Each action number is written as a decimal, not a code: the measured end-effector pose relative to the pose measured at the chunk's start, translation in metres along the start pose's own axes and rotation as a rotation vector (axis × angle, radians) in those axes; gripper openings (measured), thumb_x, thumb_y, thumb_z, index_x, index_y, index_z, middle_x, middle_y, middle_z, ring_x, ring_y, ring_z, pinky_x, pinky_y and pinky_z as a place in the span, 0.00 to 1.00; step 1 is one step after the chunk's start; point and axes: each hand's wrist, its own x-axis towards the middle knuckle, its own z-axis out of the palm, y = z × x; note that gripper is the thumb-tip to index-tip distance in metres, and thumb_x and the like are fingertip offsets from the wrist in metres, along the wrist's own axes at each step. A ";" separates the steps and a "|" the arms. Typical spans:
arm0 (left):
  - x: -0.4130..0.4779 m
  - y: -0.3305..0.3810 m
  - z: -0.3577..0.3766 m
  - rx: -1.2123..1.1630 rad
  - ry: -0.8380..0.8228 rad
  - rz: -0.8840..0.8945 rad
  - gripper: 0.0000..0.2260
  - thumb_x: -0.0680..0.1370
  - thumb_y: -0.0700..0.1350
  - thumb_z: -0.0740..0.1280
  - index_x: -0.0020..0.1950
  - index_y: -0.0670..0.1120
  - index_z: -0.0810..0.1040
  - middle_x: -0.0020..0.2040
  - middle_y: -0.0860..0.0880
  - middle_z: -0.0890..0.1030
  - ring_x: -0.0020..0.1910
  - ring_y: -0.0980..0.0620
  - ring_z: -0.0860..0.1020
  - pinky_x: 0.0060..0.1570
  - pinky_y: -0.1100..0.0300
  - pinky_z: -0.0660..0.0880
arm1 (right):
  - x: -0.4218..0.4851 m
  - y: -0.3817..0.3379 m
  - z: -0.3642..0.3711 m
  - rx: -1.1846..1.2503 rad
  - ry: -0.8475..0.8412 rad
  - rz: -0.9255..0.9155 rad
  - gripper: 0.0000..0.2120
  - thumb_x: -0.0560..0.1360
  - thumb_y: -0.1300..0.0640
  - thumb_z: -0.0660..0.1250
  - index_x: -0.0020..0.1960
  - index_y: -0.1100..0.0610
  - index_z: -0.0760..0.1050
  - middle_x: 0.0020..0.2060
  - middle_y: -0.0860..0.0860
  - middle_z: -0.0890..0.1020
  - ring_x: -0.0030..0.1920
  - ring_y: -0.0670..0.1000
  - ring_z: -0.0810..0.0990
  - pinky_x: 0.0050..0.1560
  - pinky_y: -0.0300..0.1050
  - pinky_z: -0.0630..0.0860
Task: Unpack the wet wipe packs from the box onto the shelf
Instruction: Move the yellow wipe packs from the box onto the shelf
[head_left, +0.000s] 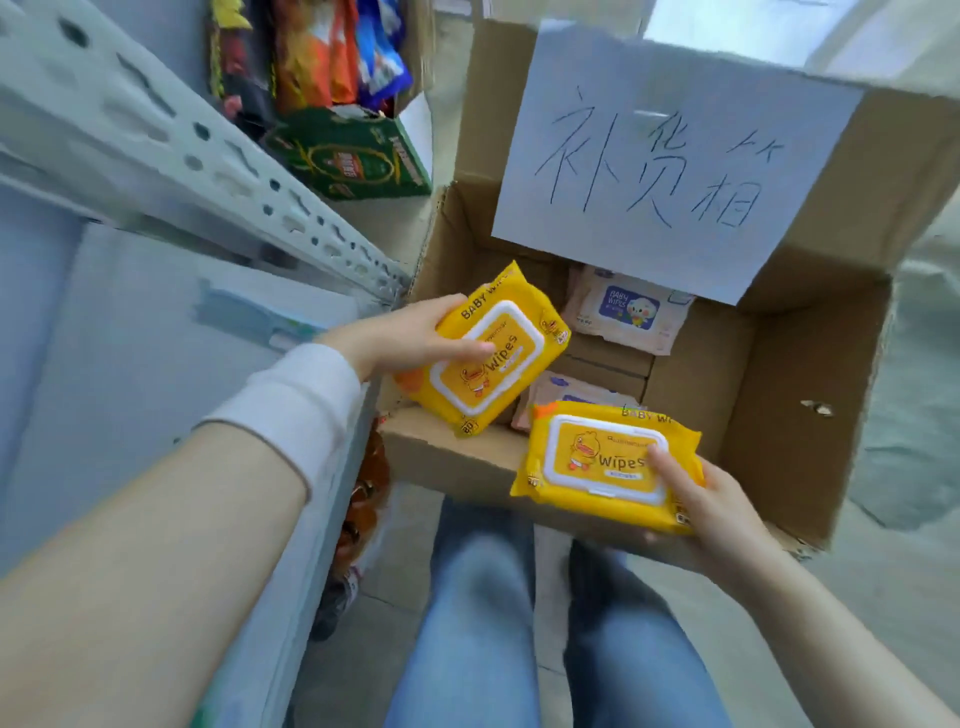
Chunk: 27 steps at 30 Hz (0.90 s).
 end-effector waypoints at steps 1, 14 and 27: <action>-0.028 0.003 0.006 -0.065 0.014 0.011 0.21 0.72 0.49 0.70 0.64 0.49 0.71 0.57 0.48 0.81 0.56 0.49 0.80 0.56 0.50 0.78 | -0.014 -0.003 -0.004 -0.013 -0.011 -0.032 0.27 0.60 0.36 0.73 0.48 0.56 0.76 0.31 0.47 0.86 0.26 0.45 0.82 0.21 0.37 0.75; -0.398 -0.002 0.107 -0.188 0.330 0.049 0.28 0.62 0.43 0.76 0.59 0.54 0.70 0.53 0.52 0.82 0.49 0.59 0.82 0.47 0.60 0.81 | -0.218 -0.030 0.022 -0.253 -0.358 -0.335 0.44 0.40 0.34 0.79 0.52 0.52 0.77 0.47 0.51 0.86 0.49 0.55 0.85 0.51 0.55 0.79; -0.752 -0.181 0.230 -0.292 1.143 -0.041 0.41 0.41 0.74 0.71 0.49 0.56 0.77 0.45 0.58 0.84 0.42 0.62 0.81 0.41 0.70 0.77 | -0.432 0.052 0.240 -0.549 -0.848 -0.577 0.38 0.44 0.37 0.79 0.48 0.55 0.76 0.36 0.48 0.86 0.32 0.45 0.82 0.29 0.36 0.78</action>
